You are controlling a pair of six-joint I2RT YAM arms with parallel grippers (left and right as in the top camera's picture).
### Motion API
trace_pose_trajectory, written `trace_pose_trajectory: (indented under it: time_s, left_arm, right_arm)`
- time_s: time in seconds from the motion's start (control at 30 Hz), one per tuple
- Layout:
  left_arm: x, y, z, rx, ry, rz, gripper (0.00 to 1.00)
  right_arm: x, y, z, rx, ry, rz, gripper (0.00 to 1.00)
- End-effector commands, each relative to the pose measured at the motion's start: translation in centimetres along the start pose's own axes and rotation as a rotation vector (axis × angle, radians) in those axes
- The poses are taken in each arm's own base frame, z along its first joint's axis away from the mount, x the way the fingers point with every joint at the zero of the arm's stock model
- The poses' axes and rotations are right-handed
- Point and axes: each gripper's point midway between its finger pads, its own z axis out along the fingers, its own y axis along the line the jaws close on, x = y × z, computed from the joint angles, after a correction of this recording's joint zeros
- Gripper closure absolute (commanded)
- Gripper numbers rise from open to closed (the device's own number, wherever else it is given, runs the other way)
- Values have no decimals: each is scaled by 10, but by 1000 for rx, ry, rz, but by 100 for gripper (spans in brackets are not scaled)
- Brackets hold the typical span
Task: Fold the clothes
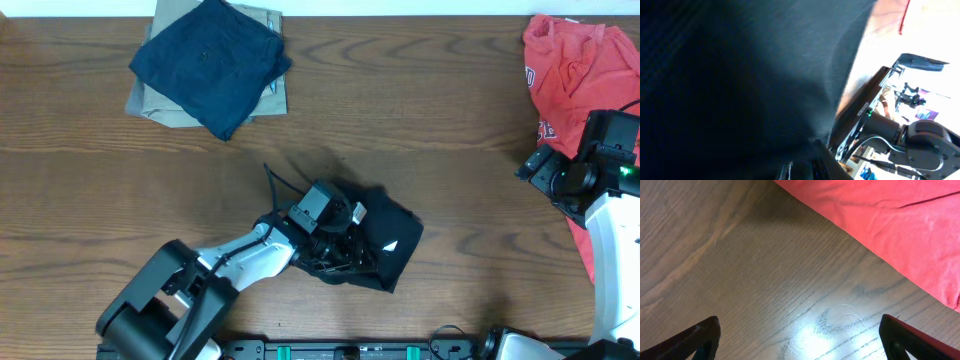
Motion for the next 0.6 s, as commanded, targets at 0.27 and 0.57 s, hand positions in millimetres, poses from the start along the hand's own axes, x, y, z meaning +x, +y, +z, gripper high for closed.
trace_pose_trajectory:
  time_s: [0.27, 0.57]
  left_arm:
    - [22, 19, 39, -27, 89, -50, 83]
    - [8, -30, 17, 84, 14, 71, 83]
  right_arm:
    - [-3, 0, -3, -4, -13, 0, 1]
    - [-3, 0, -3, -4, -13, 0, 1]
